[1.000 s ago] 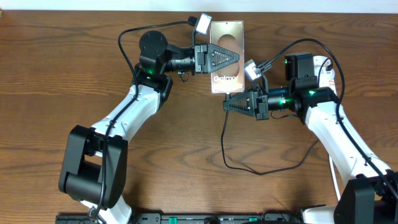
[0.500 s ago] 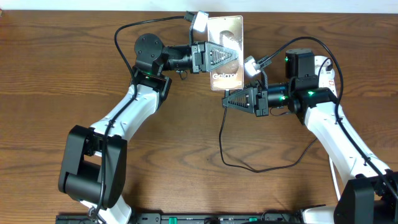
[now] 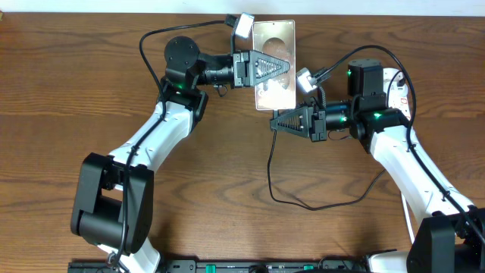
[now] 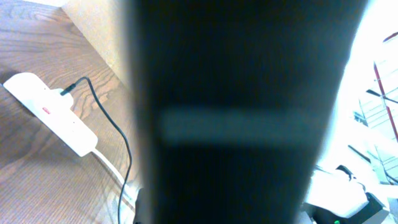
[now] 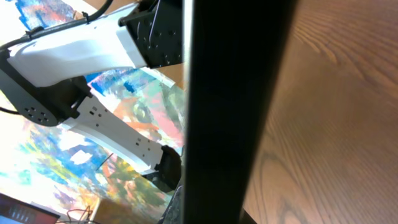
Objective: Plug charger to phone and switch on socket
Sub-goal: 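Open the right gripper and move it up beside the phone, then withdraw the right gripper rightward away from the phone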
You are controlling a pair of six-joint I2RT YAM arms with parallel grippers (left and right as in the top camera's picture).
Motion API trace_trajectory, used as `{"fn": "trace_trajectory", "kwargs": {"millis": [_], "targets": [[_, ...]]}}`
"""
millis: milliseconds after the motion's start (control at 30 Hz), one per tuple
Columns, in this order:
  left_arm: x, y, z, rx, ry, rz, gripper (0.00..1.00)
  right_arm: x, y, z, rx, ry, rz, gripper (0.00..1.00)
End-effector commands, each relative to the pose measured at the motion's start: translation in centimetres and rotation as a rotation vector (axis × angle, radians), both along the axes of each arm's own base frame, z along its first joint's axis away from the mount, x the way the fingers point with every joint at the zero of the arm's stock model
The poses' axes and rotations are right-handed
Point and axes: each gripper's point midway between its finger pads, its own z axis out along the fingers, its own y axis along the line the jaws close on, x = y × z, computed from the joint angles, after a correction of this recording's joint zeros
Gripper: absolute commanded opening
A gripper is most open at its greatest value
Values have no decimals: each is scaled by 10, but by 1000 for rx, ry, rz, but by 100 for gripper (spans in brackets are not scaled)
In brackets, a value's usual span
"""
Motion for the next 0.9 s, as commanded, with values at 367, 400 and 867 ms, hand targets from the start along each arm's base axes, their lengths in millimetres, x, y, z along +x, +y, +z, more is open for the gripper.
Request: {"fn": "trace_trajectory", "kwargs": {"millis": [367, 400, 867], "targets": [[-50, -3, 4, 50, -75, -244, 8, 18, -1, 19, 2, -26, -52, 1], [-52, -3, 4, 52, -75, -251, 7, 19, -1, 18, -2, -26, -57, 1], [-47, -5, 6, 44, -73, -223, 7, 21, -1, 17, -9, -16, -70, 56]]}}
